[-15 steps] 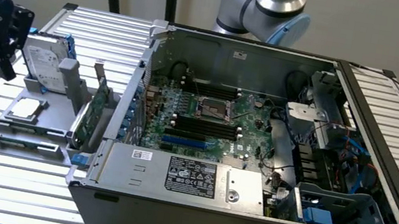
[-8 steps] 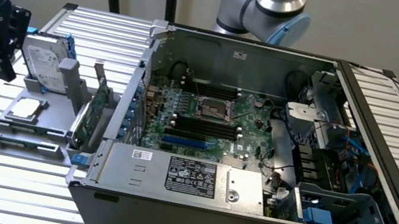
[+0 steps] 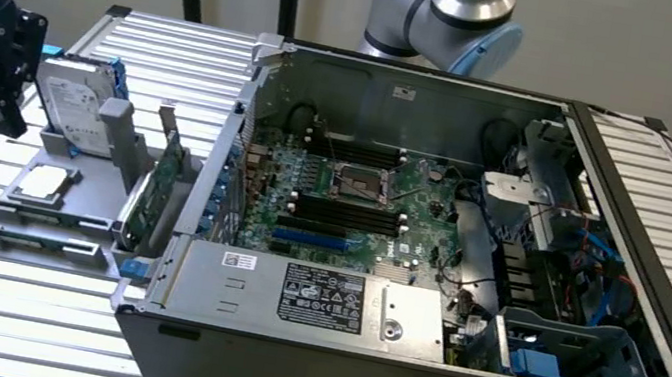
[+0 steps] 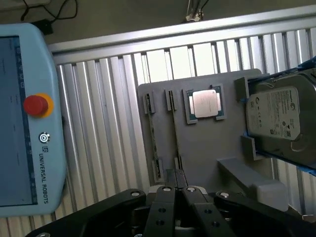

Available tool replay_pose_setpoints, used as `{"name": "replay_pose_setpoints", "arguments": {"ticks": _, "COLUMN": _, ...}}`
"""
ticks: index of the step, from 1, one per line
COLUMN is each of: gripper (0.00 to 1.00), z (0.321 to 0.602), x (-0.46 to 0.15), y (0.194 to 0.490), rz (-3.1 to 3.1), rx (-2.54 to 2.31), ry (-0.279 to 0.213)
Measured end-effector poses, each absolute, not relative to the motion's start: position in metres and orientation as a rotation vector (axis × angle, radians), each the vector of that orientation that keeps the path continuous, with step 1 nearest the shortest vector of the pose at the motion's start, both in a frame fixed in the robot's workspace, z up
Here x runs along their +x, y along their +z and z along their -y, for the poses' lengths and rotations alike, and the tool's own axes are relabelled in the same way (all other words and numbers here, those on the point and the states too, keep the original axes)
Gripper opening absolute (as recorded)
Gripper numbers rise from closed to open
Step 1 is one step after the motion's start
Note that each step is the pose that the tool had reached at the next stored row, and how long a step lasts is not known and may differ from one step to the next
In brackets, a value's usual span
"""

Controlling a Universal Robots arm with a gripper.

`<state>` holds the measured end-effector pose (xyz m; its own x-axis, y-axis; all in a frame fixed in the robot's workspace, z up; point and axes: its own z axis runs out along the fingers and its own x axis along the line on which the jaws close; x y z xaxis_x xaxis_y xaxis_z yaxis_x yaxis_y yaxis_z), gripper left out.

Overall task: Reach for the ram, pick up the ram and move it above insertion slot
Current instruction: 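Pick up the ram and move it above insertion slot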

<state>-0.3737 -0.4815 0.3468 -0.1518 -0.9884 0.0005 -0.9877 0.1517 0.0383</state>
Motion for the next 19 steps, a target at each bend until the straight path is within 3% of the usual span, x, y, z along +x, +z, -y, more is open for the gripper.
{"name": "replay_pose_setpoints", "arguments": {"ticks": 1, "gripper": 0.12, "z": 0.481, "x": -0.374, "y": 0.347, "rz": 2.364, "rx": 2.030, "ry": -0.045}}
{"name": "replay_pose_setpoints", "arguments": {"ticks": 4, "gripper": 0.30, "z": 0.482, "x": -0.374, "y": 0.346, "rz": 2.364, "rx": 2.031, "ry": -0.046}}
{"name": "replay_pose_setpoints", "arguments": {"ticks": 6, "gripper": 0.30, "z": 0.483, "x": -0.374, "y": 0.345, "rz": 2.363, "rx": 2.033, "ry": -0.047}}
{"name": "replay_pose_setpoints", "arguments": {"ticks": 7, "gripper": 0.36, "z": 0.484, "x": -0.374, "y": 0.343, "rz": 2.363, "rx": 2.034, "ry": -0.048}}
{"name": "replay_pose_setpoints", "arguments": {"ticks": 19, "gripper": 0.36, "z": 0.494, "x": -0.377, "y": 0.321, "rz": 2.359, "rx": 2.048, "ry": -0.060}}
